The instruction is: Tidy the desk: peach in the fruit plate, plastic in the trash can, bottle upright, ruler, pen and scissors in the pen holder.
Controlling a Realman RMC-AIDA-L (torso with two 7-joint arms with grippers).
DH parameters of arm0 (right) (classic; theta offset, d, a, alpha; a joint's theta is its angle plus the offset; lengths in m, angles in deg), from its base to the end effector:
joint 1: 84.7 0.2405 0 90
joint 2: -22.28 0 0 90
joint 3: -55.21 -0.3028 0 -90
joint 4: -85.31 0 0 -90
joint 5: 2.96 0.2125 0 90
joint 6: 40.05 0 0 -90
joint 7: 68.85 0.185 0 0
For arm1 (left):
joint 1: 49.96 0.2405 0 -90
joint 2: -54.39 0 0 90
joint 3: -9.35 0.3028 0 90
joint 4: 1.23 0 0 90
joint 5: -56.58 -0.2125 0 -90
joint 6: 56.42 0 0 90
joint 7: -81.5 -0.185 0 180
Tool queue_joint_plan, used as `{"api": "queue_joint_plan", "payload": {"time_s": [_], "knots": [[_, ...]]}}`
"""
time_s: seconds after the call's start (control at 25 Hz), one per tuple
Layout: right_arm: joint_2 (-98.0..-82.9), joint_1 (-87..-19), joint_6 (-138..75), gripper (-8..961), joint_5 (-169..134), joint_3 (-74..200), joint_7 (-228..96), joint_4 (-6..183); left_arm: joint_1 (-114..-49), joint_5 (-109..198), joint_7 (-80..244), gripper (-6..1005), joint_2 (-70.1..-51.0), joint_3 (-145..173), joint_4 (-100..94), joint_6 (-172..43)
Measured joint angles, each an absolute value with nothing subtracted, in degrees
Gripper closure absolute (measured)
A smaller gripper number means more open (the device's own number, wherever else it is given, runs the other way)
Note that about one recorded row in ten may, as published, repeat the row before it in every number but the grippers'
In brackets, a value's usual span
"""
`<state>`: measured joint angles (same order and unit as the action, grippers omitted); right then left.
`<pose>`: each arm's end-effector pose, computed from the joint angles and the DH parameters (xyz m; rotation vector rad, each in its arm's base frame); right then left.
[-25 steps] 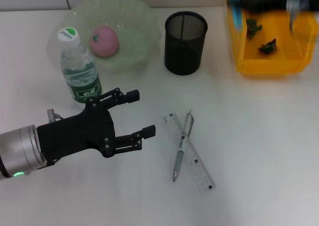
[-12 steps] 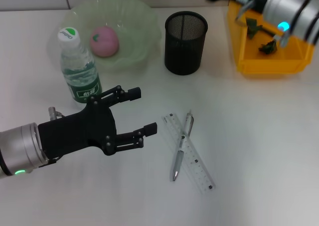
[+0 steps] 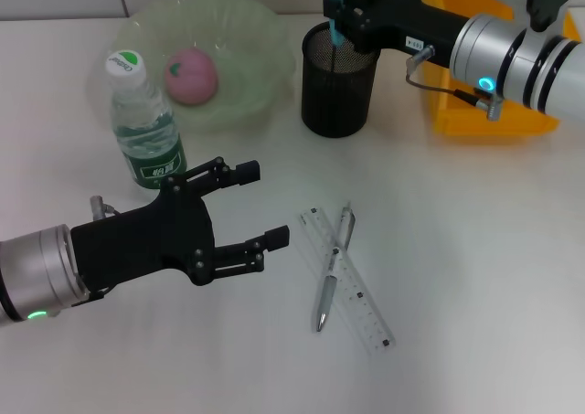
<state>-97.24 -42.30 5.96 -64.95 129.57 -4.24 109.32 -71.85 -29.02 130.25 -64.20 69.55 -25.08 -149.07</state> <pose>0.2079 0.4881 -0.1022 -2.3032 0.5911 0.7327 -0.2791 0.3001 -0.0897 -2.6457 -0.2413 -1.0312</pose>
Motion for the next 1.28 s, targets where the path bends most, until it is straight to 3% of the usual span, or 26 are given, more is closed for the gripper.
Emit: {"api": "queue_joint_plan", "payload": {"time_s": [0.44, 0.64, 0.72, 1.08, 1.28], "knots": [[-97.3, -41.98, 6.14, 731, -65.28, 130.33, -4.51, 107.85, -71.81, -29.02, 129.9, 164, -64.18, 69.5, -25.05, -149.15], [-97.4, -42.62, 6.39, 538, -65.16, 130.28, -5.16, 107.76, -71.38, -29.02, 129.88, 164, -64.18, 69.31, -25.24, -149.23], [-97.42, -43.55, 7.62, 520, -65.07, 130.01, -5.1, 108.62, -71.34, -29.03, 129.88, 164, -64.17, 69.29, -25.24, -149.25], [-96.77, -59.25, 22.0, 439, -67.27, 129.29, 13.7, 134.87, -70.41, -29.03, 129.77, 164, -64.0, 69.09, -25.39, -151.48], [-97.11, -64.62, 26.14, 311, -84.55, 124.66, 36.83, 154.73, -69.34, -29.02, 129.75, 164, -63.9, 68.97, -25.63, -152.97]]}}
